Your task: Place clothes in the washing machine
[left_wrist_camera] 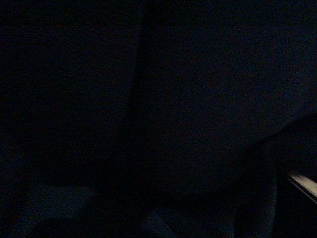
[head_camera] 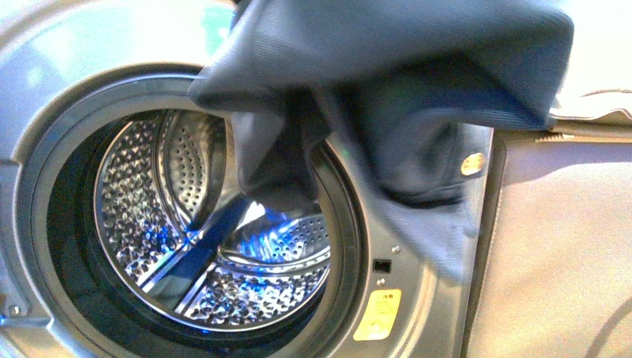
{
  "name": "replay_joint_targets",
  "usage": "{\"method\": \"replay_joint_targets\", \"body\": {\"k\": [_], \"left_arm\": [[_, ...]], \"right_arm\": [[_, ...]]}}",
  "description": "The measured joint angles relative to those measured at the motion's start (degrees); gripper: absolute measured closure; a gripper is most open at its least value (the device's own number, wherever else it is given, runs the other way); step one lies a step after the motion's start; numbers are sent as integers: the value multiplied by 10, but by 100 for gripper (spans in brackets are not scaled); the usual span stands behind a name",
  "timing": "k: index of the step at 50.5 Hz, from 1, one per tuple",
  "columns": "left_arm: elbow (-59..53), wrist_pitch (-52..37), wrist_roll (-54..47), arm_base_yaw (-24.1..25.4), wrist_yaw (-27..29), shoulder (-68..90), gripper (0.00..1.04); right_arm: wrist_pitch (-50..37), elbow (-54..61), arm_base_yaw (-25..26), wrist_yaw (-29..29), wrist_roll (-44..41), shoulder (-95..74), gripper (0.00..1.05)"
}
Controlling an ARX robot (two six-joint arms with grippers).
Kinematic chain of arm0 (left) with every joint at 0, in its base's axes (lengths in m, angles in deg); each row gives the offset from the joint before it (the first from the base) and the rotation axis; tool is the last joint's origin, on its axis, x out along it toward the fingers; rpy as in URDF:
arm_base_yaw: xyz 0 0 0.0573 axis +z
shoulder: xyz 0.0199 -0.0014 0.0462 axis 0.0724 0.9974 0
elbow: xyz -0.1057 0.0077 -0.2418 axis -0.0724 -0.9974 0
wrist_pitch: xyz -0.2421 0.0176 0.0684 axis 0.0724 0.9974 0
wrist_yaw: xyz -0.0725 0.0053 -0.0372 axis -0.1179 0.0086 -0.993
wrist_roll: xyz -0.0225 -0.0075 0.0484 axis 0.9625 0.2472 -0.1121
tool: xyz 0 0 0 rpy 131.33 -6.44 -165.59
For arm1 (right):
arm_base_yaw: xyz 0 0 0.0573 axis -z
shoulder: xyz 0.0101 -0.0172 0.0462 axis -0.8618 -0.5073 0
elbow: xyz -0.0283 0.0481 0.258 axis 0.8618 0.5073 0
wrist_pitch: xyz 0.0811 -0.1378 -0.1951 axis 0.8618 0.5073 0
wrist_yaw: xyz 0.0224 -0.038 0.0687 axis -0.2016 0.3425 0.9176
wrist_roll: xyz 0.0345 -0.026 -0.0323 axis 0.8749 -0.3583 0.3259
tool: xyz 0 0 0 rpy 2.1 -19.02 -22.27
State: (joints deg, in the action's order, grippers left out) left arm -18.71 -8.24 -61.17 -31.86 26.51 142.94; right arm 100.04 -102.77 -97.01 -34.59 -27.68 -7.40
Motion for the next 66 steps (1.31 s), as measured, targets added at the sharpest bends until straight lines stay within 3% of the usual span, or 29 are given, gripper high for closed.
{"method": "replay_joint_targets", "body": {"k": [8, 17, 35, 47, 64, 66], "left_arm": [[17, -11, -49, 12, 93, 33, 7], [25, -64, -79, 37, 118, 61, 8], [11, -88, -89, 55, 126, 50, 60], [-5, -88, -87, 72, 117, 37, 88], [-72, -103, -56, 124, 66, 23, 90], [-88, -104, -47, 136, 51, 22, 91]], "right_arm": [[0, 0, 0, 0, 0, 0, 96], [0, 2, 0, 0, 0, 0, 96], [0, 2, 0, 2, 0, -1, 95], [-2, 2, 0, 2, 0, 1, 59], [-3, 2, 0, 2, 0, 3, 7], [-3, 2, 0, 2, 0, 3, 7]]}}
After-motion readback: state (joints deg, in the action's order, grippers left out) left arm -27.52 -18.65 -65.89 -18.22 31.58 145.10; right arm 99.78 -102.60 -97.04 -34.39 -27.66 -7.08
